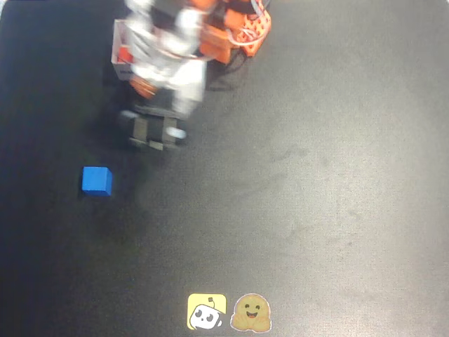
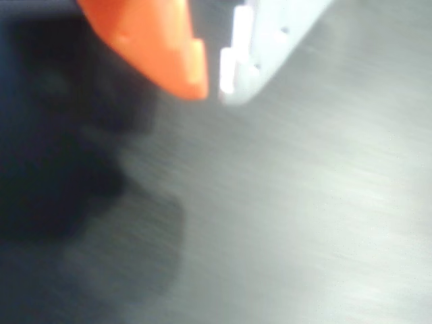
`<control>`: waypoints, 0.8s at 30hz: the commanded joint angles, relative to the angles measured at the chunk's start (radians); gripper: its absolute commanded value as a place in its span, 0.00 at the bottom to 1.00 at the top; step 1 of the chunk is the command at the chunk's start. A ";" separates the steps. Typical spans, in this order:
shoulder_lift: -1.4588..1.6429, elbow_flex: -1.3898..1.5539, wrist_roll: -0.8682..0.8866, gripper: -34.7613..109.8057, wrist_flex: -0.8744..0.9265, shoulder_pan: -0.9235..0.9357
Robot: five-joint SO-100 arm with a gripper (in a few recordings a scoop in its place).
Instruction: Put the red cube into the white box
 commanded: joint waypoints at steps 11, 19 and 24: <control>0.224 0.265 0.156 0.24 -0.138 -0.313; 0.540 0.448 0.106 0.24 -0.044 -0.313; 0.841 0.600 0.087 0.24 0.028 -0.316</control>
